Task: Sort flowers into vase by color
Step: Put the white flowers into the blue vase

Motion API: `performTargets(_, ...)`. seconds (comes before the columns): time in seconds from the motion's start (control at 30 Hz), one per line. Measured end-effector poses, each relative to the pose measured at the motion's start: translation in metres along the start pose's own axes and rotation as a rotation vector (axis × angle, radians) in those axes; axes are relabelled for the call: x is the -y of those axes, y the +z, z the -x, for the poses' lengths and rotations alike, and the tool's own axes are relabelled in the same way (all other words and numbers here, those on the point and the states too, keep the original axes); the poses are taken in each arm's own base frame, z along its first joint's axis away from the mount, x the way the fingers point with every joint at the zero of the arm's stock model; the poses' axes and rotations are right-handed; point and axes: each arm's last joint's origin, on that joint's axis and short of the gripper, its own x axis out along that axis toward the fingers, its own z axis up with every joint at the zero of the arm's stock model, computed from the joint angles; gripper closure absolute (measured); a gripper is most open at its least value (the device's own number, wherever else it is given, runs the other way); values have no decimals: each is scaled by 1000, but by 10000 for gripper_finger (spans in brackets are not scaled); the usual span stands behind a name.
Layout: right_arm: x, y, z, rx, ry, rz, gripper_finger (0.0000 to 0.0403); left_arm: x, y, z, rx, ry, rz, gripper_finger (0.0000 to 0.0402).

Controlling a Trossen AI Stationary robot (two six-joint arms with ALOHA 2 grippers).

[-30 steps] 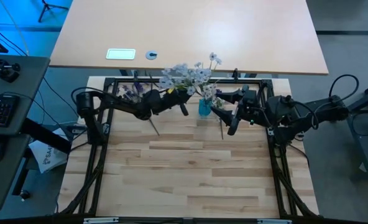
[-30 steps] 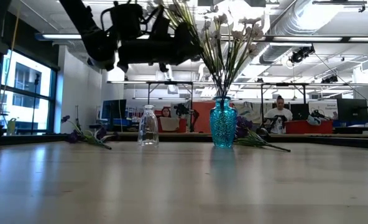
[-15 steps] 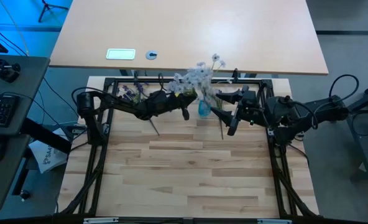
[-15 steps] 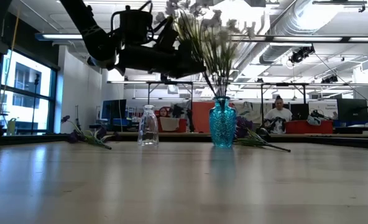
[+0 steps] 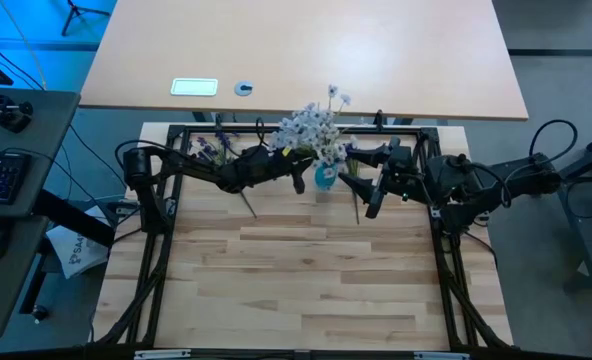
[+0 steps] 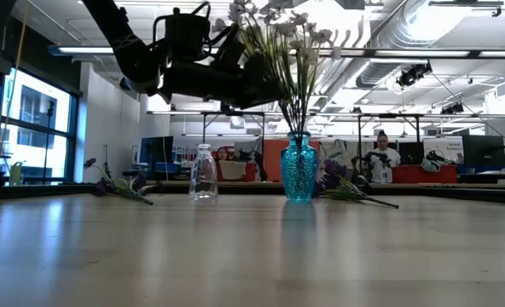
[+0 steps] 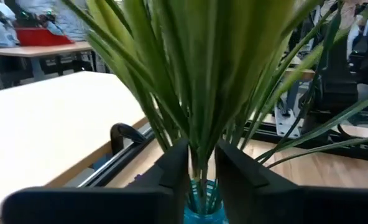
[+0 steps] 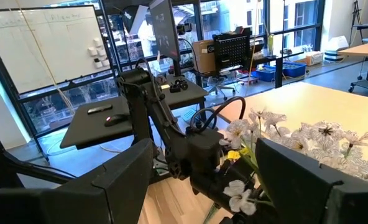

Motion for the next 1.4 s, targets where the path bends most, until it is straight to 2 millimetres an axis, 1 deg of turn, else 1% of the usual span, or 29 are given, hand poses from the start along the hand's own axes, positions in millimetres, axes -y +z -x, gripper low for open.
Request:
performTargets(0.2,0,-1,0,-5,-1,4,121,4,7,-10,-56,-80,28,270)
performTargets(0.3,0,-1,0,-9,-2,6,121,8,13,-14,-77,-91,39,239)
performTargets(0.4,0,-1,0,-11,-2,4,121,9,21,-13,-120,-95,15,213)
performTargets(0.5,0,-2,0,-16,-2,6,121,8,30,-7,-170,-87,-21,194)
performTargets(0.63,0,-3,0,-26,-4,12,121,3,47,4,-197,-75,-57,178)
performTargets(0.8,1,-4,0,-33,-5,20,121,-1,65,18,-217,-67,-69,174)
performTargets(0.93,1,-4,0,-38,-6,26,121,1,81,27,-168,-82,-72,174)
performTargets(1.03,1,-4,0,-40,-6,28,121,6,88,32,-160,-102,-109,174)
performTargets(1.13,1,-5,0,-45,-7,32,121,10,88,34,-170,-116,-144,188)
performTargets(1.2,1,-5,0,-47,-8,34,121,12,82,32,-189,-117,-157,212)
performTargets(1.3,1,-5,0,-48,-8,34,121,15,71,26,-221,-121,-164,279)
performTargets(1.4,1,-6,0,-49,-8,35,121,17,62,20,-226,-119,-175,371)
